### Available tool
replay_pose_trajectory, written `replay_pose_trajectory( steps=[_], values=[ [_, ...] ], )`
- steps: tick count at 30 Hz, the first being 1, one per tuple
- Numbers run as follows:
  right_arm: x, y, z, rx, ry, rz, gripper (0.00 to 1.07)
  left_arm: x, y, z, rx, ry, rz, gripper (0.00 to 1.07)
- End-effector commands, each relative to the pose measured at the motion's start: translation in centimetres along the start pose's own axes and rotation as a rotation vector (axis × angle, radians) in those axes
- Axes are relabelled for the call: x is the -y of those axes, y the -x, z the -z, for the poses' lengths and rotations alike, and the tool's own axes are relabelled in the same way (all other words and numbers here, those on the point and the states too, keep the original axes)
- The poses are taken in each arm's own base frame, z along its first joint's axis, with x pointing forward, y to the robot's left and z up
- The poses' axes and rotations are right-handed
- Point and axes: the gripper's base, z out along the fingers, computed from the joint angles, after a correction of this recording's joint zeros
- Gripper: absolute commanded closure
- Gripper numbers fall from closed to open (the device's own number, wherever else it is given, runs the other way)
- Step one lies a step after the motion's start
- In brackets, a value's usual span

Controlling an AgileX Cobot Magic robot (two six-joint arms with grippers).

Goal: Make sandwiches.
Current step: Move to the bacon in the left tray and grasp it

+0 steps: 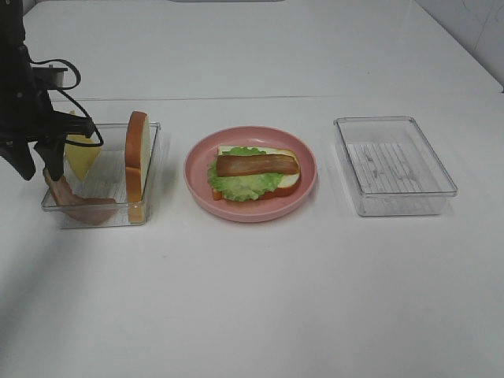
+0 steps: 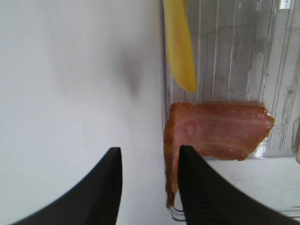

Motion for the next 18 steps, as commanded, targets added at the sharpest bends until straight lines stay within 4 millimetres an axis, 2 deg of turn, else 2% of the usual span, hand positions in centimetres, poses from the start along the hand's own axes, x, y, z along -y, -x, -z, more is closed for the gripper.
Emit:
replay_pose_trajectory(
  steps=[1, 2, 3, 4, 6, 7, 18],
  values=[
    [0.02, -0.29, 0.2, 0.036, 0.002, 0.017, 0.32, 0.35, 0.0, 0.05, 0.003, -0.01, 0.007, 0.82],
    [0.02, -0.29, 0.2, 0.036, 0.002, 0.017, 0.32, 0.35, 0.0, 0.05, 0.003, -0.01, 0.007, 0.88],
    [0.02, -0.29, 0.2, 0.036, 0.002, 0.017, 0.32, 0.35, 0.0, 0.05, 0.003, -0.01, 0.007, 0.88],
    [0.02, -0.29, 0.2, 0.036, 0.002, 0.017, 0.32, 0.35, 0.0, 0.05, 0.003, -0.01, 0.007, 0.95],
    [0.02, -0.29, 0.2, 0.036, 0.002, 0.017, 0.32, 0.35, 0.0, 0.09, 0.004, -0.01, 0.007, 0.99],
    [0.02, -0.29, 0.2, 0.036, 0.002, 0.017, 0.32, 0.35, -0.01, 0.13, 0.005, -0.01, 0.007, 1.06],
    [0.02, -0.29, 0.2, 0.036, 0.002, 0.017, 0.32, 0.34, -0.05, 0.18, 0.002, -0.009, 0.007, 1.07]
  ],
)
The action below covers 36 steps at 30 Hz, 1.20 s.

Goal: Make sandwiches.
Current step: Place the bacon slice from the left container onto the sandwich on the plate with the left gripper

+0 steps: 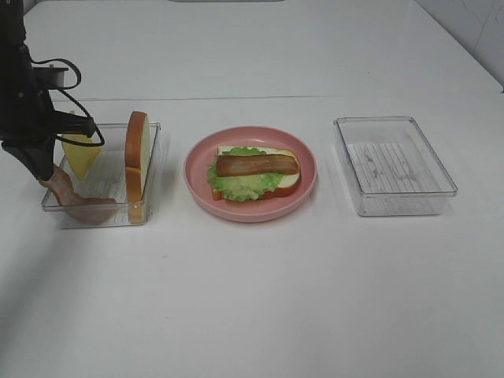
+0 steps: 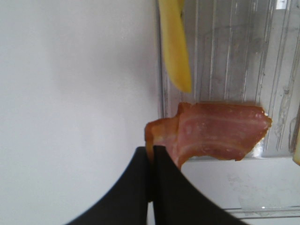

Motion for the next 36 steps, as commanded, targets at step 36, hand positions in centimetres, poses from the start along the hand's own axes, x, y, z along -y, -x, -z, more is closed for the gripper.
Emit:
replay_pose_trajectory(
  steps=[36],
  values=[
    [0.0, -0.3, 0.2, 0.036, 0.002, 0.017, 0.32, 2.7, -6.3, 19.7, 0.395, -0.131, -0.06, 1.07]
  ],
)
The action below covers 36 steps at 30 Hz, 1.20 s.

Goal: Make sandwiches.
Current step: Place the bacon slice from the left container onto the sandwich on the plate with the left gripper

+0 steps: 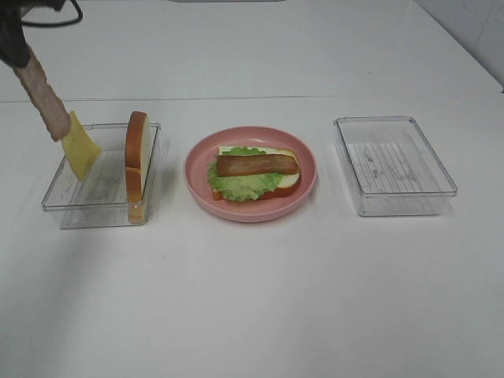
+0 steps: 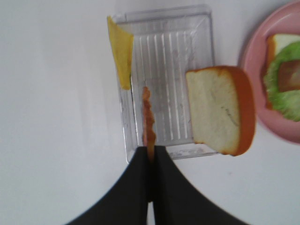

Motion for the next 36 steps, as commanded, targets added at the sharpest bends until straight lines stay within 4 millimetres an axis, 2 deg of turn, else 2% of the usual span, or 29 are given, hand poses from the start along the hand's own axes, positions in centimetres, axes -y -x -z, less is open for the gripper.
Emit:
replay_pose_trajectory(
  steps=[1, 2, 4, 5, 6, 7, 8, 9, 11, 12, 14, 17, 19, 20, 22, 25, 27, 28, 32, 36],
  values=[
    [0.0, -0.3, 0.2, 0.036, 0.002, 0.017, 0.32, 0.7, -0.2, 2.5, 0.01, -0.033, 0.003, 1.07],
    [0.0, -0.3, 0.2, 0.036, 0.002, 0.017, 0.32, 1.5, 0.3, 4.3, 0.053, -0.053, -0.015, 1.07],
    [0.0, -0.3, 0.2, 0.036, 0.002, 0.017, 0.32, 1.9, 0.4, 5.0, 0.065, -0.067, -0.023, 1.07],
    [0.0, -0.3, 0.2, 0.036, 0.002, 0.017, 0.32, 3.0, 0.7, 6.5, 0.108, -0.104, -0.042, 1.07],
    [0.0, -0.3, 0.2, 0.036, 0.002, 0.017, 0.32, 3.7, 0.8, 7.1, 0.126, -0.128, -0.053, 1.07],
    [0.0, -0.3, 0.2, 0.036, 0.002, 0.017, 0.32, 3.7, 0.8, 7.1, 0.126, -0.128, -0.053, 1.07],
    [0.0, -0.3, 0.2, 0.036, 0.002, 0.017, 0.32, 5.0, 0.9, 7.8, 0.15, -0.168, -0.075, 1.07],
    [0.0, -0.3, 0.2, 0.036, 0.002, 0.017, 0.32, 5.0, 0.9, 7.8, 0.15, -0.168, -0.075, 1.07],
    [0.0, -0.3, 0.2, 0.036, 0.002, 0.017, 0.32, 6.9, 1.1, 8.0, 0.163, -0.211, -0.105, 1.07],
    [0.0, -0.3, 0.2, 0.036, 0.002, 0.017, 0.32, 6.9, 1.1, 8.0, 0.163, -0.211, -0.105, 1.07],
    [0.0, -0.3, 0.2, 0.036, 0.002, 0.017, 0.32, 9.6, 1.2, 6.5, 0.14, -0.262, -0.145, 1.07],
    [0.0, -0.3, 0.2, 0.036, 0.002, 0.017, 0.32, 10.4, 1.1, 6.0, 0.129, -0.276, -0.16, 1.07],
    [0.0, -0.3, 0.2, 0.036, 0.002, 0.017, 0.32, 12.5, 1.2, 4.3, 0.107, -0.307, -0.201, 1.07],
    [0.0, -0.3, 0.2, 0.036, 0.002, 0.017, 0.32, 12.5, 1.2, 4.3, 0.107, -0.307, -0.201, 1.07],
    [0.0, -0.3, 0.2, 0.036, 0.002, 0.017, 0.32, 15.0, 1.1, 1.8, 0.067, -0.325, -0.241, 1.07],
    [0.0, -0.3, 0.2, 0.036, 0.002, 0.017, 0.32, 15.7, 1.1, 1.1, 0.054, -0.329, -0.249, 1.07],
    [0.0, -0.3, 0.2, 0.036, 0.002, 0.017, 0.32, 17.8, 1.0, -1.5, 0.006, -0.376, -0.265, 1.07],
    [0.0, -0.3, 0.2, 0.036, 0.002, 0.017, 0.32, 17.8, 1.0, -1.5, 0.006, -0.376, -0.265, 1.07],
    [0.0, -0.3, 0.2, 0.036, 0.002, 0.017, 0.32, 20.3, 0.8, -3.9, -0.034, -0.433, -0.276, 1.07],
    [0.0, -0.3, 0.2, 0.036, 0.002, 0.017, 0.32, 21.4, 0.8, -5.3, -0.048, -0.442, -0.286, 1.07]
  ],
)
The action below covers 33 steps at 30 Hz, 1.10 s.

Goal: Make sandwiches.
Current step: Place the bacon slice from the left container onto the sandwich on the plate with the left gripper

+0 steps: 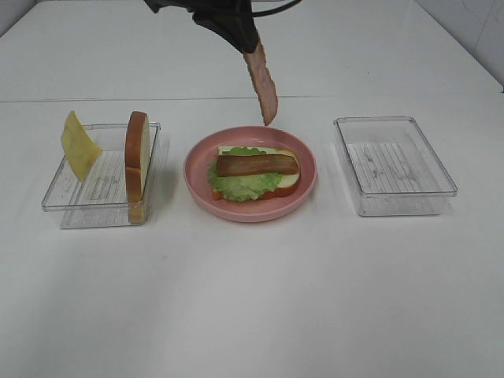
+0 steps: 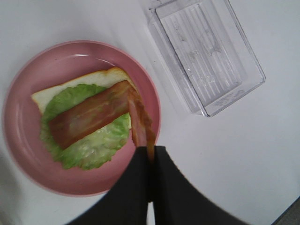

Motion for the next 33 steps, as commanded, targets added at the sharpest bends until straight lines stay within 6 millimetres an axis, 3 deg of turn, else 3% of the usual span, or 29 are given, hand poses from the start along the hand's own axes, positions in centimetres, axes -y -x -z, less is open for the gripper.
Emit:
replay_pose_trajectory(
  steps=[1, 5, 10, 15, 17, 33],
  values=[
    [0.0, -0.3, 0.2, 0.036, 0.002, 0.017, 0.32, 0.5, -0.3, -2.1, -0.062, -0.021, -0.001, 1.07],
    [0.0, -0.3, 0.2, 0.036, 0.002, 0.017, 0.32, 0.4, -0.1, -3.6, -0.079, -0.049, 0.01, 1.07],
    [0.0, -0.3, 0.2, 0.036, 0.002, 0.017, 0.32, -0.4, -0.1, -6.9, -0.105, -0.061, 0.026, 1.07],
    [0.0, -0.3, 0.2, 0.036, 0.002, 0.017, 0.32, -0.9, -0.2, -8.3, -0.121, -0.06, 0.035, 1.07],
    [0.0, -0.3, 0.2, 0.036, 0.002, 0.017, 0.32, -1.5, -0.7, -10.0, -0.153, -0.054, 0.047, 1.07],
    [0.0, -0.3, 0.2, 0.036, 0.002, 0.017, 0.32, -1.4, -0.7, -10.9, -0.147, -0.099, 0.04, 1.07]
  ],
)
